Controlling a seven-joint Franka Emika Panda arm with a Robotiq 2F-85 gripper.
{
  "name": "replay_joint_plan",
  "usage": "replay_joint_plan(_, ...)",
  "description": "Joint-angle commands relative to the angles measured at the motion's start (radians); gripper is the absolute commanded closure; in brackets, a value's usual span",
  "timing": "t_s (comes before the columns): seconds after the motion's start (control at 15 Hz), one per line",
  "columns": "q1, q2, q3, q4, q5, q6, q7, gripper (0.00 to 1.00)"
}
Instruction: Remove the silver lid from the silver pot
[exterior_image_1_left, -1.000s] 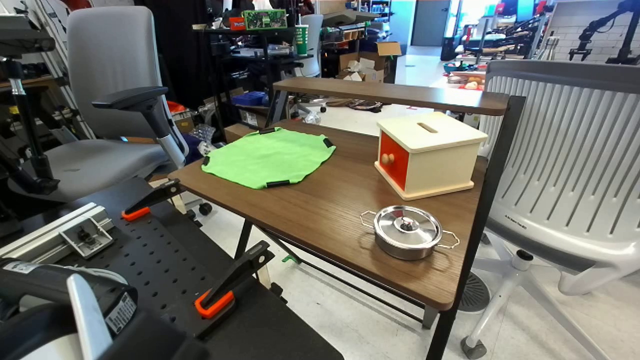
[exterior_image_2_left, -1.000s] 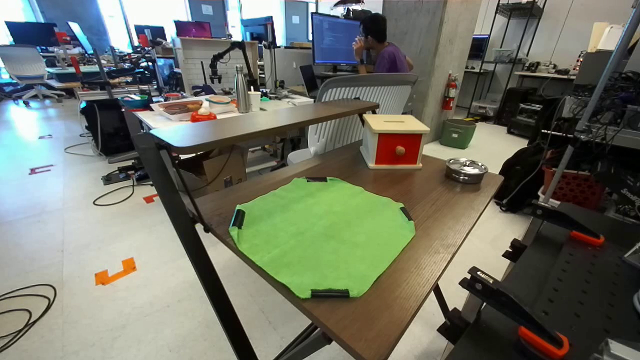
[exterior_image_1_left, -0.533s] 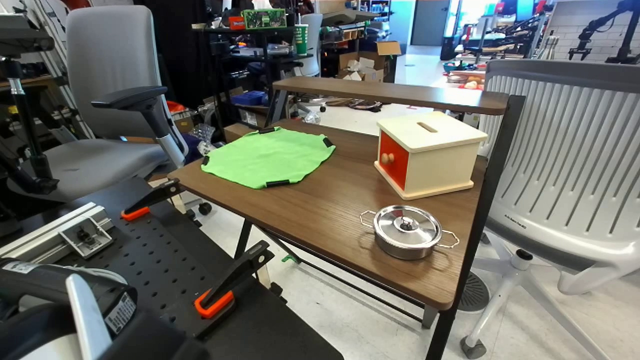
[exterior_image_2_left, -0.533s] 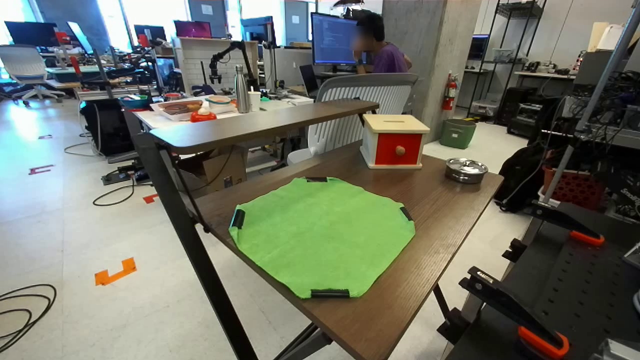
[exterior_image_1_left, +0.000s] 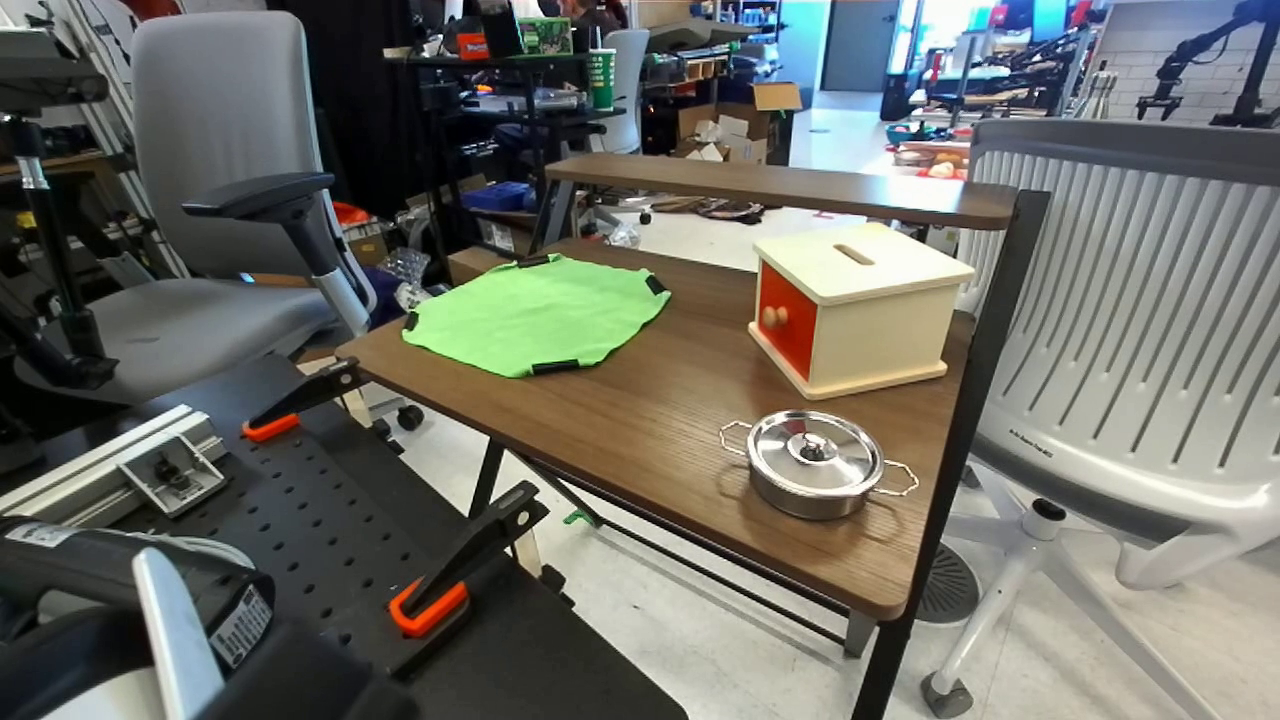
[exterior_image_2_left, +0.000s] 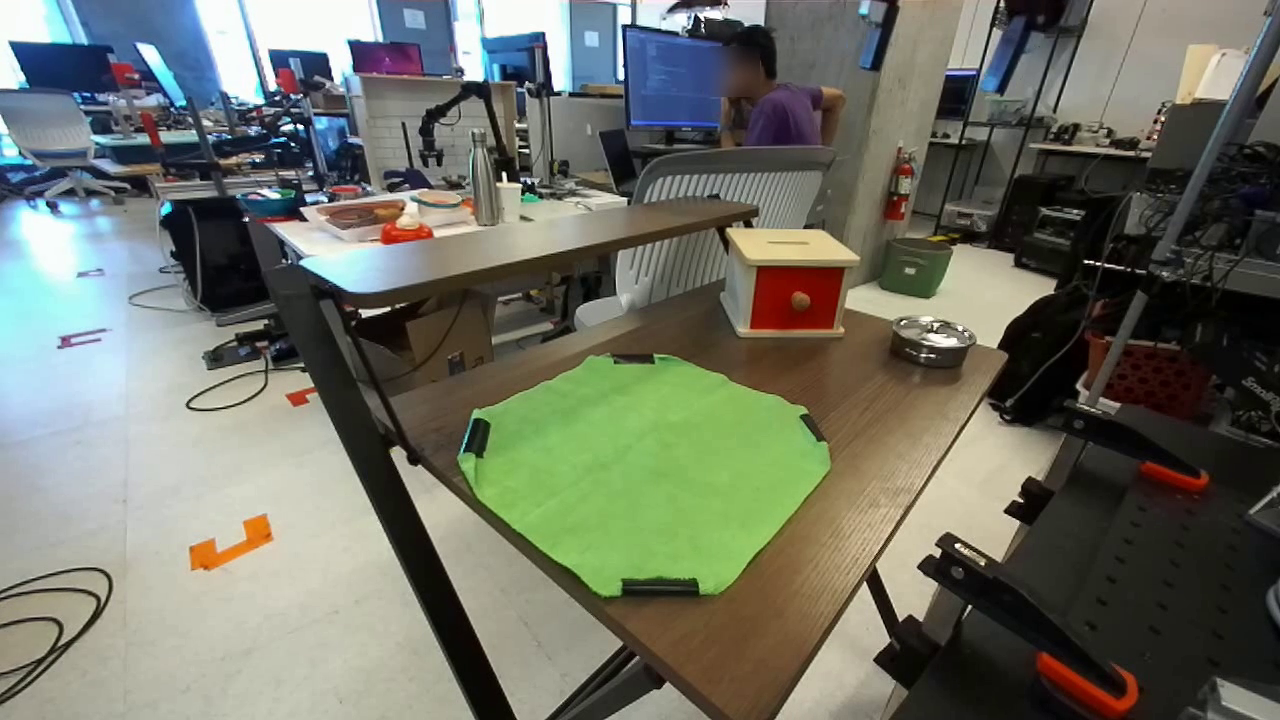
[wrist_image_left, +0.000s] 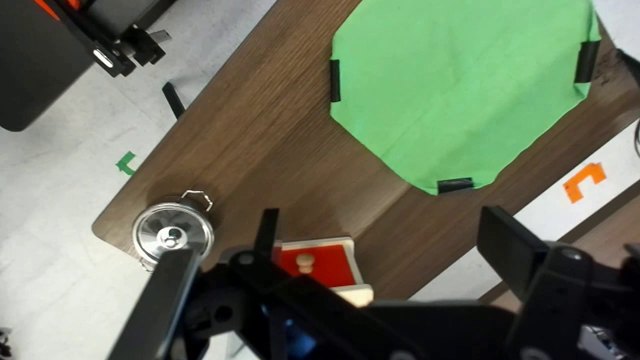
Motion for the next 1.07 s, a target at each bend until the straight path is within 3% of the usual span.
replay_joint_plan(0.0,-0.039,0.013,-0.064,-0.049,-0.018,0.049,0.012,0.00)
replay_joint_plan(0.4,-0.107,0.110,-0.161,-0.080,-0.002,0.163,0.030,0.00)
replay_joint_plan(0.67,-0.140,0.228,-0.210,-0.043,-0.039,0.263,0.128,0.00)
replay_joint_plan(1.0,-0.110,0.377,-0.274,0.067,-0.026,0.287,0.196,0.00)
